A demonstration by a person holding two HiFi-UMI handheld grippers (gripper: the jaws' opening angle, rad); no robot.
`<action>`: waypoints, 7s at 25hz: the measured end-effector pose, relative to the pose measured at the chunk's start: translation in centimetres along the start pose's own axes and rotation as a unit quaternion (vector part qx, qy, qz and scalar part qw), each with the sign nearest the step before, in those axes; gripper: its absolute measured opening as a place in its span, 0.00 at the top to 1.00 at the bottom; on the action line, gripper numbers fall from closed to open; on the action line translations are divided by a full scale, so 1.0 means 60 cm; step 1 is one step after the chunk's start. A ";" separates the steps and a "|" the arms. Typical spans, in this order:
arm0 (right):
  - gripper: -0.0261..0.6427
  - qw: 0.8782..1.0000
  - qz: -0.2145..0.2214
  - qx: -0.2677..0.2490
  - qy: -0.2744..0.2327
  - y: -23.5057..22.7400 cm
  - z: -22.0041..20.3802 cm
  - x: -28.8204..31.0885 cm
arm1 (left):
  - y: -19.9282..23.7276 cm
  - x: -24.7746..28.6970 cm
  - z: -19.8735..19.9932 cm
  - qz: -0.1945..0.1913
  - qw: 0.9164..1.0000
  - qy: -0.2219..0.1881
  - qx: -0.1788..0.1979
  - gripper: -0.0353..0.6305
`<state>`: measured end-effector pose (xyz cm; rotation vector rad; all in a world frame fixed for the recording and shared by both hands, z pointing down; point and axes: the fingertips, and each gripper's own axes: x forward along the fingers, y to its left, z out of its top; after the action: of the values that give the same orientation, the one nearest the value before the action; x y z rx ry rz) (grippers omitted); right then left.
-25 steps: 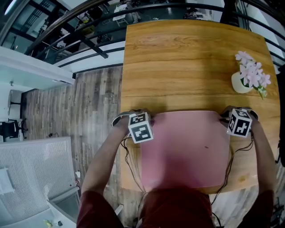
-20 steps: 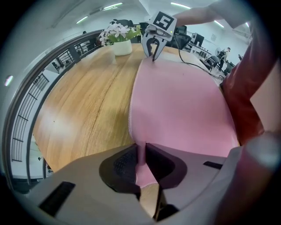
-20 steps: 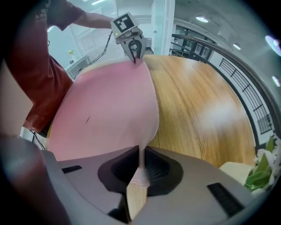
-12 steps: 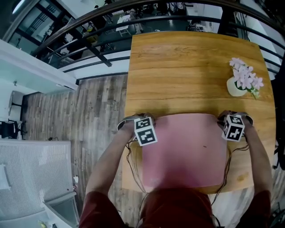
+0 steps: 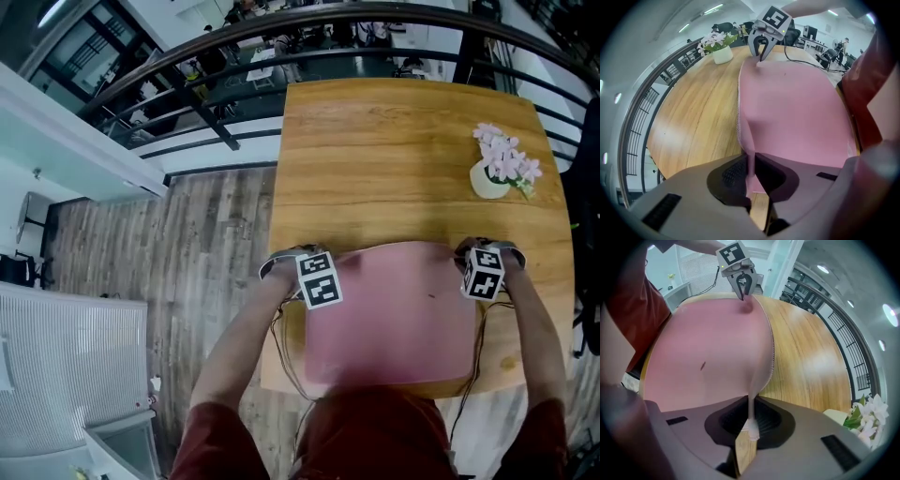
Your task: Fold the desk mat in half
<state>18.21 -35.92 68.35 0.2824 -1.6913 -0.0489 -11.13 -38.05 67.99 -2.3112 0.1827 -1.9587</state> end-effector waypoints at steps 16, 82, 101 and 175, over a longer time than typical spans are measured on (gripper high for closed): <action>0.89 0.999 -0.028 0.026 0.013 0.059 0.012 0.017 | -0.051 0.009 -0.015 0.000 0.999 -0.030 -0.015 0.85; 0.90 0.998 -0.040 -0.048 0.004 0.481 -0.039 -0.099 | -0.499 -0.074 -0.036 0.041 0.998 0.044 -0.036 0.86; 0.90 0.998 -0.046 -0.051 -0.011 0.530 -0.051 -0.097 | -0.551 -0.070 -0.033 0.046 0.998 0.036 -0.031 0.86; 0.69 0.966 -0.023 0.144 -0.213 0.605 -0.041 -0.196 | -0.662 -0.124 -0.004 -0.021 0.972 -0.111 -0.204 0.64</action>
<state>16.22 2.04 64.36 0.5601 -2.1224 0.1110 -11.69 2.38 67.06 -2.7859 0.5694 -1.7955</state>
